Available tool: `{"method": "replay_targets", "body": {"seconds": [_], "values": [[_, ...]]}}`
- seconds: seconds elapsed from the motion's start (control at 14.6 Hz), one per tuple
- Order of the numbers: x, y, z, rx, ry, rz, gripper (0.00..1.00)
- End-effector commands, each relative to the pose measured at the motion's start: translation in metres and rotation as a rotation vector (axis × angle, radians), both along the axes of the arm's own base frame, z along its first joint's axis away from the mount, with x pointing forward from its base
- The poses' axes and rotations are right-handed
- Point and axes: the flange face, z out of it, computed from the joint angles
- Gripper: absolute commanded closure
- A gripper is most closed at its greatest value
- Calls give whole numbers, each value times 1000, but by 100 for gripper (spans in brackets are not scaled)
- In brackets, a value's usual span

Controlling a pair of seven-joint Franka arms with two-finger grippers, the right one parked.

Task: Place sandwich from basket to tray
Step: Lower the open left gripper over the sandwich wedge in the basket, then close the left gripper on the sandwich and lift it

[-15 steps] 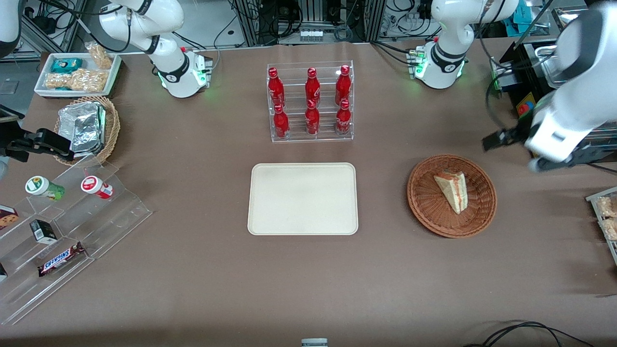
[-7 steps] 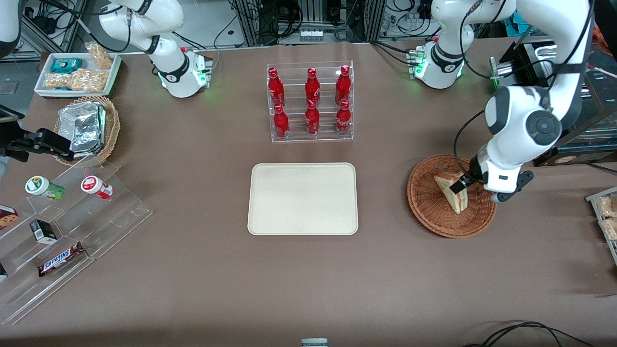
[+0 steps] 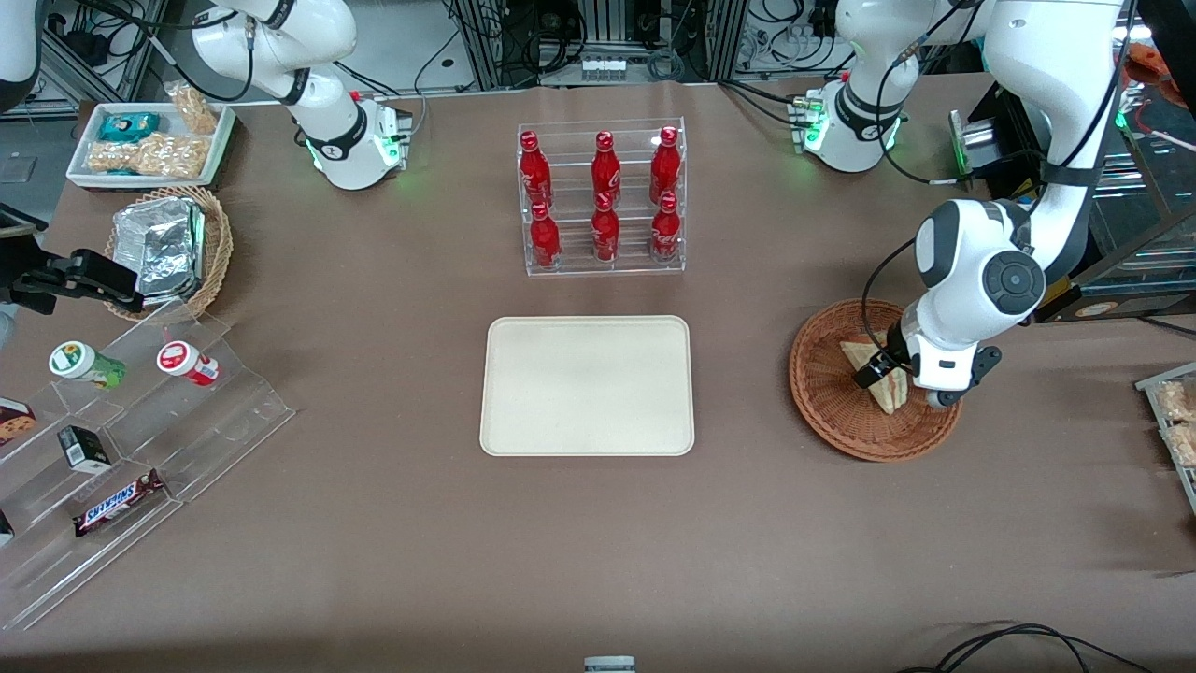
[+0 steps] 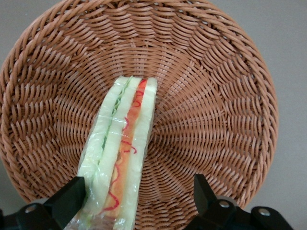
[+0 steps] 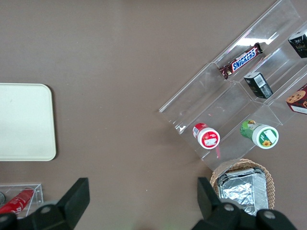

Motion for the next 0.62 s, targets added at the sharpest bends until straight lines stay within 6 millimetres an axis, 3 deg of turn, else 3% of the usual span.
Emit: {"method": "replay_targets", "body": {"seconds": [0.0,0.27,0.41,0.55], "values": [[5,3,3,1,-4,19,0],[25,3,34,2,15,14,0],[20,4,27,21,40,-12,0],[15,6,7,49,79,-40,0]]}}
